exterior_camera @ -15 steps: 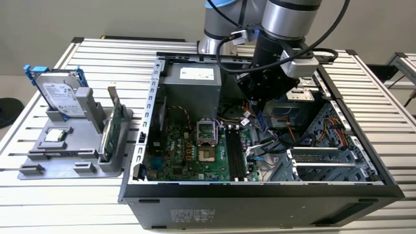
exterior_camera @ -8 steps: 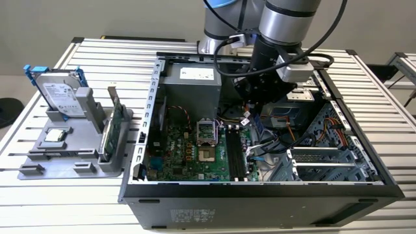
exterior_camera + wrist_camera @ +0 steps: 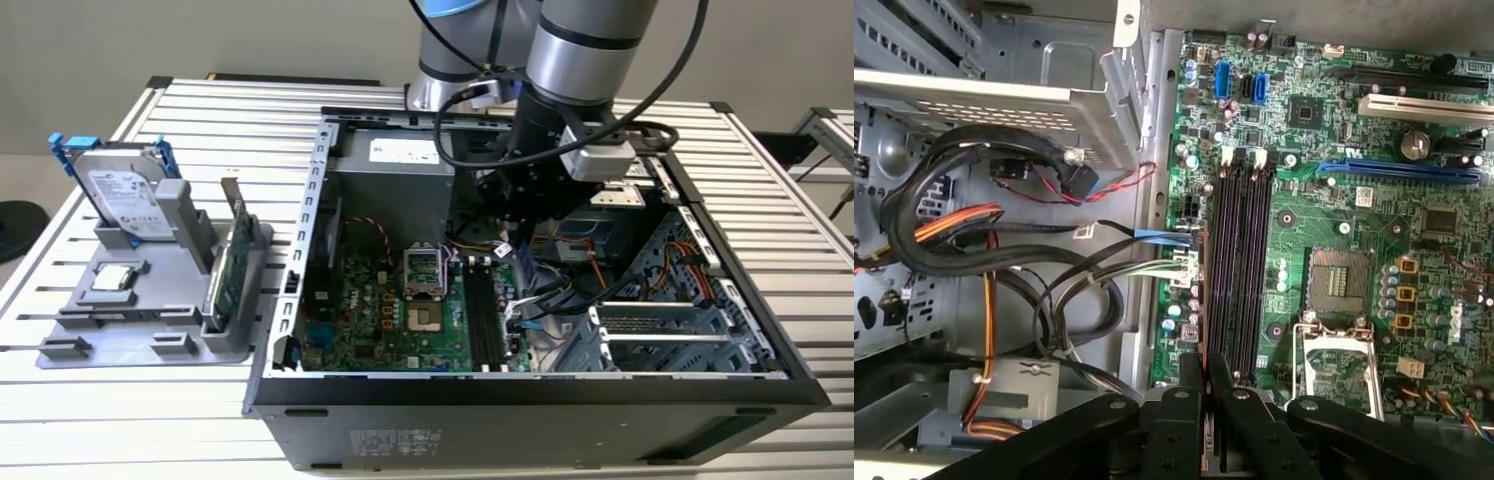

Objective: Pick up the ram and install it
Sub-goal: 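Insert the ram into the slot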

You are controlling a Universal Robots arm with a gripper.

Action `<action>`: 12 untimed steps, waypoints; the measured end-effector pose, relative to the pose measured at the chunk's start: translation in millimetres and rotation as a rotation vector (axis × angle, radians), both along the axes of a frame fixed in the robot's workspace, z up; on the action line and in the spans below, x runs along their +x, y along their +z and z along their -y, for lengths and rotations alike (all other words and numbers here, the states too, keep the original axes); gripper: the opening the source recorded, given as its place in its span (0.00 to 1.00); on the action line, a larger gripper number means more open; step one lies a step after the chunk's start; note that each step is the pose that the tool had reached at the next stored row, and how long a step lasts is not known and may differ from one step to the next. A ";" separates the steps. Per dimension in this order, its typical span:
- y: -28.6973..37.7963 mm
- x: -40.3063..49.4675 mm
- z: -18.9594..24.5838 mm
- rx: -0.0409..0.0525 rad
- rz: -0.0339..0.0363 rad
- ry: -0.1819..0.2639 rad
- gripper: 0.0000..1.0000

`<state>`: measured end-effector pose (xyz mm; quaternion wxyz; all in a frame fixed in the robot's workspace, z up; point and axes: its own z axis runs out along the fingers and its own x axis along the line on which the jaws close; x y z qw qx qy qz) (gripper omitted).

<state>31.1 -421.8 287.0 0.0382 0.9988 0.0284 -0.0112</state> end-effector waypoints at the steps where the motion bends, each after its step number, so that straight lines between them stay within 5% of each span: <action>1: -1.1 -0.1 0.6 0.0001 -0.0005 -0.003 0.00; 12: -11.9 -0.9 5.9 -0.0004 -0.0095 -0.033 0.00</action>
